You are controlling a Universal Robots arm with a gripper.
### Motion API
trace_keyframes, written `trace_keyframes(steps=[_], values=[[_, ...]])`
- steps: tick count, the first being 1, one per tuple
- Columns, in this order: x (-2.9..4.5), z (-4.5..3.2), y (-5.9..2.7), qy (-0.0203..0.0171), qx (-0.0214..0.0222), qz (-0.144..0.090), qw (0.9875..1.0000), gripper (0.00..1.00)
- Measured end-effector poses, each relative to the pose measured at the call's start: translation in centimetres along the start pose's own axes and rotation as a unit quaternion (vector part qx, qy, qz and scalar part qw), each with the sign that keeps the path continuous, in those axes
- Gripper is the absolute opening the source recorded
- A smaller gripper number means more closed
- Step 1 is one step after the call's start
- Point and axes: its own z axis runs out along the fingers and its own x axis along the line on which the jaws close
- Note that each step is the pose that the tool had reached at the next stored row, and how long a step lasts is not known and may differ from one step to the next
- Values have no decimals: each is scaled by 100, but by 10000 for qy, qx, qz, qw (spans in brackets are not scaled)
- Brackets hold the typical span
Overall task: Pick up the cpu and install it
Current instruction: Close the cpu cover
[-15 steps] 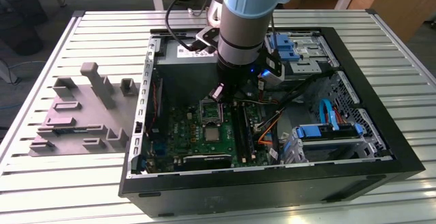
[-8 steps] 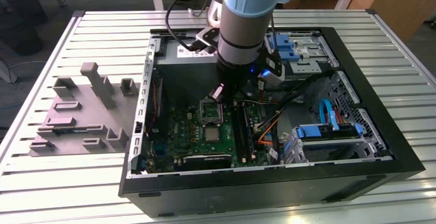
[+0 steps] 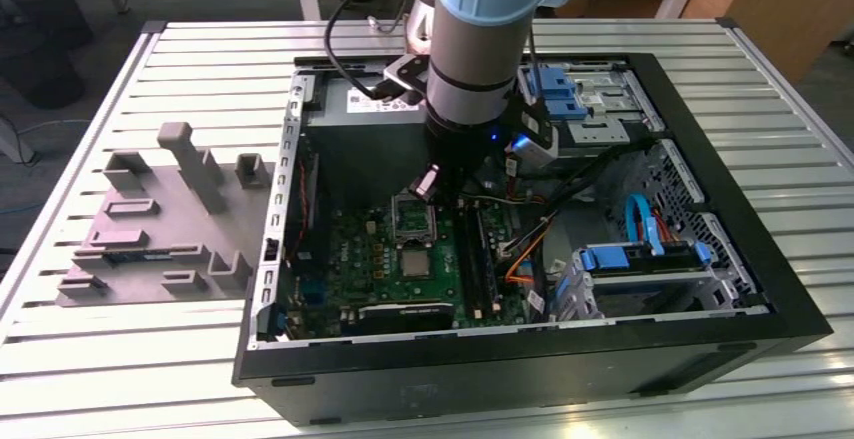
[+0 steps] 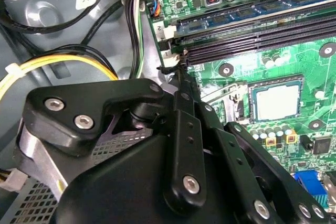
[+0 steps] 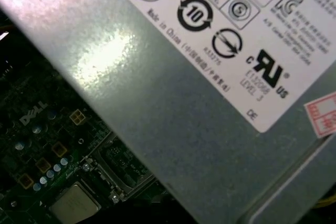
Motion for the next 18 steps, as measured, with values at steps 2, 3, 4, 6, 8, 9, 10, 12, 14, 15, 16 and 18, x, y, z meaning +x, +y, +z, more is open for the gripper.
trace_keyframes(steps=[2, 3, 4, 6, 8, 9, 10, 12, 14, 15, 16, 18], values=[[-2, -7, 2, -2, -1, 0, 10000, 11], [-3, -8, 3, -2, -1, 0, 10000, 11], [-4, -7, 5, -2, -1, 0, 10000, 11], [-8, -7, 8, -9, -8, -1, 10000, 11], [-11, -5, 11, -26, -25, -2, 10000, 11], [-12, -4, 13, -33, -32, -2, 10000, 11], [-13, -3, 14, -42, -41, -2, 10000, 11], [-14, 0, 15, -65, -64, -3, 10000, 11], [-16, 5, 16, -94, -92, -5, 9999, 11], [-16, 8, 16, -106, -103, -5, 9999, 11], [-17, 11, 16, -115, -112, -5, 9999, 11], [-17, 17, 16, -124, -121, -6, 9998, 11]])
